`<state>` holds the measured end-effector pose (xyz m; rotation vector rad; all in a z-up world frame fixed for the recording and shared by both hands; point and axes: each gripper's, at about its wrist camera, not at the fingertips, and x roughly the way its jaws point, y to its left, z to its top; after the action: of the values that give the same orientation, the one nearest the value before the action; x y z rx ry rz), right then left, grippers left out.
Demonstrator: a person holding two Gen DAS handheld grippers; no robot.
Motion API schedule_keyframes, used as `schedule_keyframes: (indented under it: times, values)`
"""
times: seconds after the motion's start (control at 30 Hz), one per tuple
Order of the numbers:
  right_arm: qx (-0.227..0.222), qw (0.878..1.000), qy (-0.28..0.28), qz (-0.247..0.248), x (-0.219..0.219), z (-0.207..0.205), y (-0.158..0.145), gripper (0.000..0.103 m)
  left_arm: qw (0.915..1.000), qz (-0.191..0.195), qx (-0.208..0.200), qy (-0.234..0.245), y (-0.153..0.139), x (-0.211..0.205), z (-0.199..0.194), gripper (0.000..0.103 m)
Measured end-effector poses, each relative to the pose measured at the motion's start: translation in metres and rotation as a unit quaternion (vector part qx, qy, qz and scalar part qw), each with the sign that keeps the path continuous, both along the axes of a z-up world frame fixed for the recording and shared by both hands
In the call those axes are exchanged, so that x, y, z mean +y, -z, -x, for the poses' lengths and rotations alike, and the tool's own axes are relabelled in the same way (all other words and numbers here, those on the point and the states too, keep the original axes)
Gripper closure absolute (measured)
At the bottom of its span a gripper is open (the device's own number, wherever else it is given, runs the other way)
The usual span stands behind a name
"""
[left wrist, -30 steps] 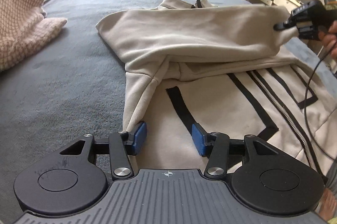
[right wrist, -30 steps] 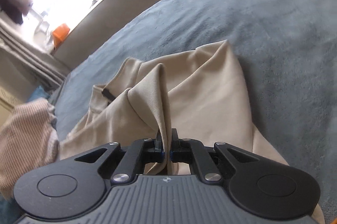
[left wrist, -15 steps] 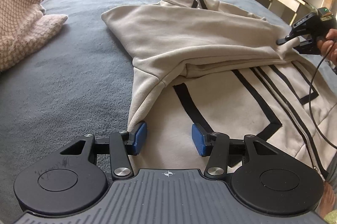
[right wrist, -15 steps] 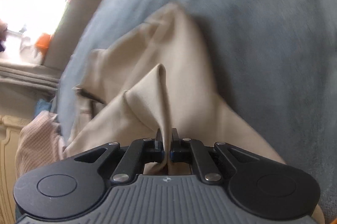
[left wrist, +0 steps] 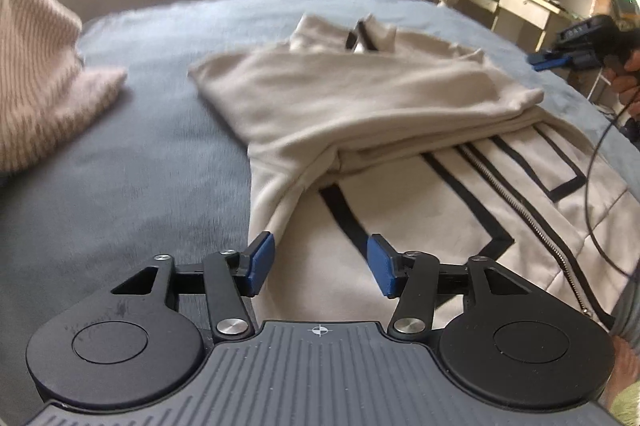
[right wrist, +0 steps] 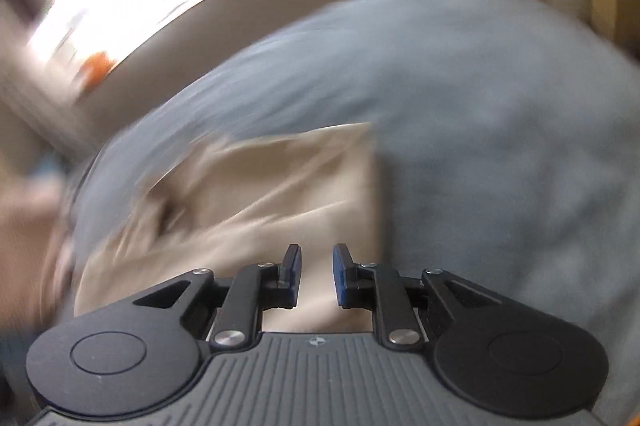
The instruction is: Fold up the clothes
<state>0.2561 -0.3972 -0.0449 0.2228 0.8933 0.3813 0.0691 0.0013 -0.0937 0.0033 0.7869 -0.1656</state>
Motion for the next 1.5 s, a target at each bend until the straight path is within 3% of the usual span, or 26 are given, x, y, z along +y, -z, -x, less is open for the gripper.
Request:
schedule_keyframes:
  times: [0.07, 0.17, 0.3, 0.43, 0.47, 0.63, 0.67, 0.73, 0.8, 0.83, 0.93, 1.07, 1.1, 1.13, 1.17, 1.23, 1.5]
  values:
    - [-0.024, 0.994, -0.106, 0.032, 0.053, 0.017, -0.011, 0.084, 0.9995, -0.03, -0.008, 0.003, 0.001, -0.006, -0.006, 0.05]
    - [-0.076, 0.96, -0.25, 0.1, 0.136, 0.045, -0.016, 0.084, 0.9951, -0.095, -0.029, 0.004, 0.009, -0.015, -0.014, 0.051]
    - [-0.159, 0.885, -0.385, 0.207, 0.222, 0.091, 0.002, 0.084, 0.9839, -0.167, -0.06, 0.017, 0.019, -0.025, -0.018, 0.06]
    - [-0.231, 0.81, -0.461, 0.281, 0.268, 0.126, 0.028, 0.084, 0.9781, -0.192, -0.071, 0.036, 0.026, -0.03, -0.018, 0.061]
    - [-0.245, 0.798, -0.465, 0.295, 0.274, 0.13, 0.035, 0.084, 0.9772, -0.195, -0.075, 0.036, 0.027, -0.03, -0.018, 0.061]
    - [-0.274, 0.781, -0.465, 0.313, 0.29, 0.139, 0.046, 0.084, 0.9726, -0.208, -0.095, 0.04, 0.031, -0.03, -0.018, 0.061]
    - [-0.278, 0.777, -0.469, 0.315, 0.29, 0.143, 0.046, 0.084, 0.9716, -0.211, -0.099, 0.04, 0.032, -0.03, -0.018, 0.065]
    - [-0.285, 0.769, -0.473, 0.322, 0.292, 0.147, 0.048, 0.085, 0.9696, -0.216, -0.107, 0.041, 0.033, -0.03, -0.019, 0.082]
    - [-0.284, 0.769, -0.473, 0.323, 0.294, 0.146, 0.05, 0.086, 0.9674, -0.221, -0.115, 0.043, 0.035, -0.03, -0.019, 0.09]
    - [-0.277, 0.775, -0.47, 0.319, 0.293, 0.143, 0.048, 0.086, 0.9663, -0.224, -0.119, 0.043, 0.036, -0.03, -0.019, 0.091]
    - [-0.236, 0.818, -0.448, 0.273, 0.287, 0.123, 0.03, 0.086, 0.964, -0.228, -0.129, 0.045, 0.038, -0.028, -0.018, 0.092]
    - [-0.126, 0.898, -0.395, 0.145, 0.285, 0.06, -0.005, 0.084, 0.9718, -0.2, -0.12, 0.036, 0.041, -0.02, -0.018, 0.093]
    - [-0.097, 0.913, -0.379, 0.112, 0.285, 0.043, -0.014, 0.084, 0.9735, -0.192, -0.119, 0.033, 0.042, -0.019, -0.02, 0.093]
    - [-0.08, 0.919, -0.374, 0.098, 0.294, 0.028, -0.019, 0.081, 0.9752, -0.185, -0.118, 0.03, 0.042, -0.019, -0.021, 0.093]
    - [-0.065, 0.923, -0.37, 0.088, 0.305, 0.012, -0.023, 0.076, 0.9766, -0.178, -0.118, 0.027, 0.042, -0.018, -0.023, 0.093]
    - [-0.077, 0.921, -0.365, 0.111, 0.335, -0.006, -0.024, 0.062, 0.9783, -0.168, -0.118, 0.023, 0.042, -0.017, -0.022, 0.093]
    - [-0.075, 0.876, -0.423, 0.219, 0.454, -0.036, 0.017, 0.062, 0.9828, -0.139, -0.12, 0.02, 0.046, -0.013, -0.016, 0.093]
